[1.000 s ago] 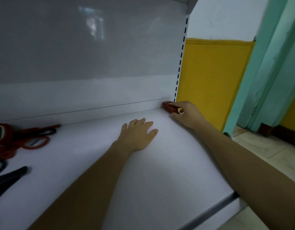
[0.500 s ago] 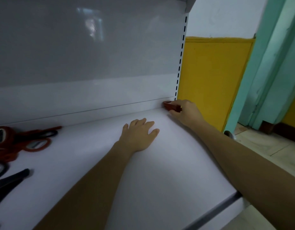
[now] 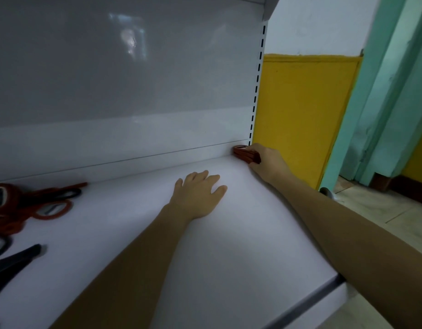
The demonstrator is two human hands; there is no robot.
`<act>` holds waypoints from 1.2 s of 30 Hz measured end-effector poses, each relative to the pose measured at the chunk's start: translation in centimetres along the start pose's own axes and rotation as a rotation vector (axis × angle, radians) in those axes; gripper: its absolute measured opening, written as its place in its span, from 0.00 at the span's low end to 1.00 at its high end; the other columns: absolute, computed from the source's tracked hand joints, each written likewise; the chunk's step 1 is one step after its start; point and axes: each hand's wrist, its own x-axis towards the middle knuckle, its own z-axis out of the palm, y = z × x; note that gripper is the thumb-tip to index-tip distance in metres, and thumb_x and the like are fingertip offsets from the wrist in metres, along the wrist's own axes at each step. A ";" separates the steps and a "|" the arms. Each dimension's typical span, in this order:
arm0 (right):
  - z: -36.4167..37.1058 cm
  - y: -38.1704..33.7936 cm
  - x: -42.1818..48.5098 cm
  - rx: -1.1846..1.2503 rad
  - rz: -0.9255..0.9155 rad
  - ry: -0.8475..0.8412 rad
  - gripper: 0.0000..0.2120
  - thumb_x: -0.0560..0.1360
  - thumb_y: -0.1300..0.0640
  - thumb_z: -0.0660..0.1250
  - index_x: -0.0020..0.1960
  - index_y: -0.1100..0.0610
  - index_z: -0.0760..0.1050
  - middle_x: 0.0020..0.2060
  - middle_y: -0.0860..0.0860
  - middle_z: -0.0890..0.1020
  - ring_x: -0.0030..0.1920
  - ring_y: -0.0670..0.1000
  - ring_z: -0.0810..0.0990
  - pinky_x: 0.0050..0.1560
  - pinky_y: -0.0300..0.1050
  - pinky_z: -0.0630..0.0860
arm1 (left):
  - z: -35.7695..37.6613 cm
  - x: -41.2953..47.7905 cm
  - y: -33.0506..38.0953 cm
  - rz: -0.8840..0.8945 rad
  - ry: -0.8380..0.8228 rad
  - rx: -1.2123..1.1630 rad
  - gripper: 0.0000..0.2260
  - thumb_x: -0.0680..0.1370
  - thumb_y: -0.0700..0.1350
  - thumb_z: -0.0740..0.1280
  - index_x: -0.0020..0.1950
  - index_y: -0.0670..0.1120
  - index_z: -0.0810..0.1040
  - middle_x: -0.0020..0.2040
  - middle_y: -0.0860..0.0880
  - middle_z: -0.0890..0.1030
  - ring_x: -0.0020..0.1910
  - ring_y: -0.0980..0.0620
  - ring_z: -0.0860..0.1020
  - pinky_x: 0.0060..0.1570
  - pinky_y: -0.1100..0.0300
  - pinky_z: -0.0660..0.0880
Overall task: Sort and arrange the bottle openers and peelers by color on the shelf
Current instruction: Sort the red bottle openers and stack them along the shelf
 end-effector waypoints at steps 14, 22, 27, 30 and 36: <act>0.5 -0.2 0.3 -0.050 0.058 0.044 0.17 0.77 0.58 0.61 0.66 0.57 0.71 0.54 0.60 0.80 0.51 0.59 0.78 0.44 0.46 0.74 | 0.2 0.3 -0.2 0.014 0.012 0.005 0.22 0.81 0.57 0.50 0.75 0.53 0.59 0.77 0.50 0.56 0.75 0.49 0.53 0.72 0.49 0.48; 0.5 -3.2 -0.6 -0.266 -0.268 0.168 0.17 0.75 0.57 0.64 0.63 0.59 0.75 0.65 0.61 0.73 0.63 0.62 0.73 0.58 0.53 0.72 | -1.0 -0.4 -1.3 0.019 0.159 0.000 0.23 0.81 0.55 0.53 0.75 0.50 0.58 0.77 0.48 0.56 0.75 0.49 0.55 0.73 0.51 0.51; 1.9 -7.8 -1.9 -0.284 -0.509 -0.053 0.18 0.74 0.55 0.66 0.63 0.59 0.75 0.64 0.61 0.74 0.63 0.62 0.74 0.64 0.54 0.68 | -5.0 -2.9 -5.7 -0.093 0.187 0.176 0.23 0.82 0.53 0.53 0.75 0.47 0.58 0.76 0.46 0.58 0.73 0.46 0.59 0.72 0.53 0.56; 2.9 -11.3 -3.6 -0.208 -0.563 -0.085 0.19 0.76 0.54 0.64 0.65 0.58 0.73 0.67 0.59 0.71 0.66 0.59 0.72 0.67 0.49 0.64 | -7.7 -6.3 -9.6 -0.162 0.142 0.194 0.23 0.82 0.52 0.53 0.76 0.47 0.56 0.76 0.46 0.57 0.74 0.46 0.58 0.72 0.54 0.56; 6.4 -19.1 -7.4 -0.182 -0.686 -0.252 0.22 0.79 0.49 0.59 0.71 0.53 0.65 0.72 0.53 0.65 0.71 0.53 0.64 0.69 0.39 0.55 | -11.1 -13.3 -17.8 -0.347 0.092 0.191 0.23 0.80 0.52 0.57 0.74 0.47 0.60 0.73 0.44 0.64 0.70 0.44 0.64 0.69 0.54 0.62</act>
